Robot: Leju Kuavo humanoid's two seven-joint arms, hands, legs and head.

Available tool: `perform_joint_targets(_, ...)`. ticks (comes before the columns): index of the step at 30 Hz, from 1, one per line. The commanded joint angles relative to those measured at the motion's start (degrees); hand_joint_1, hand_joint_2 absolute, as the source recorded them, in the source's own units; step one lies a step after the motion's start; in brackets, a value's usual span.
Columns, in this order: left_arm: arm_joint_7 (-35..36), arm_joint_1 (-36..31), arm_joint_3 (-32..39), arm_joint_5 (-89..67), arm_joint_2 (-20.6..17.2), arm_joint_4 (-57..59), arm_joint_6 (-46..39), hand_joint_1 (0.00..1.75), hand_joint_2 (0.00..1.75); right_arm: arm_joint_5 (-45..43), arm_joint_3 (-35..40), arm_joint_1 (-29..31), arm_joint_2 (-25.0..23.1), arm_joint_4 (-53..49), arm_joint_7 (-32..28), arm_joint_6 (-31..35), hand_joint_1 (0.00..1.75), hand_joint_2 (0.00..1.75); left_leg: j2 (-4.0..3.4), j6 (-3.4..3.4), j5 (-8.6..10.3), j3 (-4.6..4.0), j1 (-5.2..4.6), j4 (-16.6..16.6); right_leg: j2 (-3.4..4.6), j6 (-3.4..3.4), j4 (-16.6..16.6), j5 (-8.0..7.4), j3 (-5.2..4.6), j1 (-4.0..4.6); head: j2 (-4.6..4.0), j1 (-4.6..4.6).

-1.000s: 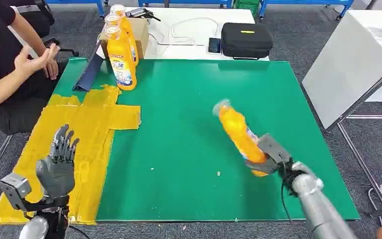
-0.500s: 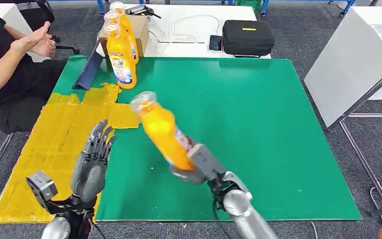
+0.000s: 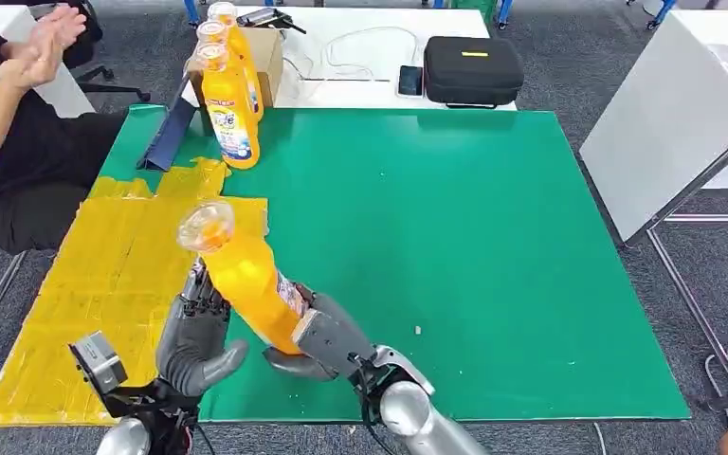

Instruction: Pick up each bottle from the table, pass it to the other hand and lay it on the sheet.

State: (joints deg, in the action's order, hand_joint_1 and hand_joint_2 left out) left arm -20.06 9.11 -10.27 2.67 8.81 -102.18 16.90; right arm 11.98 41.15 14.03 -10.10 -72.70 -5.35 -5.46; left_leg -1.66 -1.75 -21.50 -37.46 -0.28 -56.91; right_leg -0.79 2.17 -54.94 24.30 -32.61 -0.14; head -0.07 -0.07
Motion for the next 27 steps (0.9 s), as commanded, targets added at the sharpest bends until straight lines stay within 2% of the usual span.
perform_joint_targets(1,0.77,0.27,-3.18,-1.44,-2.93,0.8,-0.73,0.0,1.75,1.48,7.51,2.02,1.01,2.86,-0.79,-1.3,1.75,1.75,0.04,0.1,-0.08,0.2,0.03,0.03,0.08,-0.06,0.02,0.06,0.17,0.0,0.0,0.0)
perform_joint_targets(7,1.68,-0.63,-1.0,-3.25,-3.05,3.27,-2.79,0.0,1.75,5.1,15.59,2.81,1.66,2.01,-2.95,-3.8,1.75,1.75,0.06,0.16,-0.13,0.32,0.01,0.01,0.12,-0.12,-0.03,0.14,-0.07,-0.04,0.0,0.0)
perform_joint_targets(10,1.69,-0.82,-0.5,-3.49,-3.22,3.91,-2.72,0.0,1.75,5.08,16.71,2.95,2.04,1.34,-3.0,-3.74,1.75,1.75,0.06,0.15,-0.11,0.29,0.02,0.04,0.1,-0.12,0.01,0.12,-0.09,-0.03,0.0,0.0)
perform_joint_targets(11,1.64,-0.89,-0.28,-3.48,-3.27,4.04,-2.65,0.24,1.75,5.07,16.74,2.98,2.27,1.02,-2.89,-3.84,1.75,1.75,0.1,0.18,-0.15,0.35,0.02,0.03,0.09,-0.13,-0.02,0.17,-0.05,-0.04,0.02,0.0)
perform_joint_targets(16,1.29,-0.82,-0.11,-3.19,-3.18,3.94,-2.43,0.24,1.75,5.07,16.75,3.08,2.46,0.91,-2.89,-3.79,1.75,1.75,0.09,0.1,-0.05,0.14,0.01,0.05,0.01,-0.16,0.04,0.13,-0.45,-0.03,0.0,0.0)
perform_joint_targets(17,1.29,-0.82,-0.11,-3.19,-3.18,3.94,-2.43,0.82,1.75,5.07,16.75,3.08,2.46,0.91,-2.89,-3.79,1.75,1.75,0.15,0.16,-0.12,0.29,0.01,0.04,0.02,-0.17,0.01,0.2,-0.31,-0.05,0.0,0.0)
perform_joint_targets(18,0.67,-0.5,-0.13,-3.23,-3.17,3.31,-2.25,1.75,1.75,5.02,16.55,3.04,2.6,0.85,-2.9,-3.63,1.75,1.75,0.15,0.13,-0.07,0.21,0.01,0.06,-0.03,-0.11,0.03,0.13,-0.38,-0.04,0.02,0.0)
perform_joint_targets(27,-1.29,-0.13,-0.03,-4.03,-2.93,1.79,-1.85,1.75,1.75,4.95,15.52,2.48,3.06,0.99,-2.75,-2.9,1.75,1.75,0.2,0.13,-0.08,0.21,0.03,0.04,-0.07,-0.11,0.03,0.14,-0.36,-0.03,0.0,0.0)
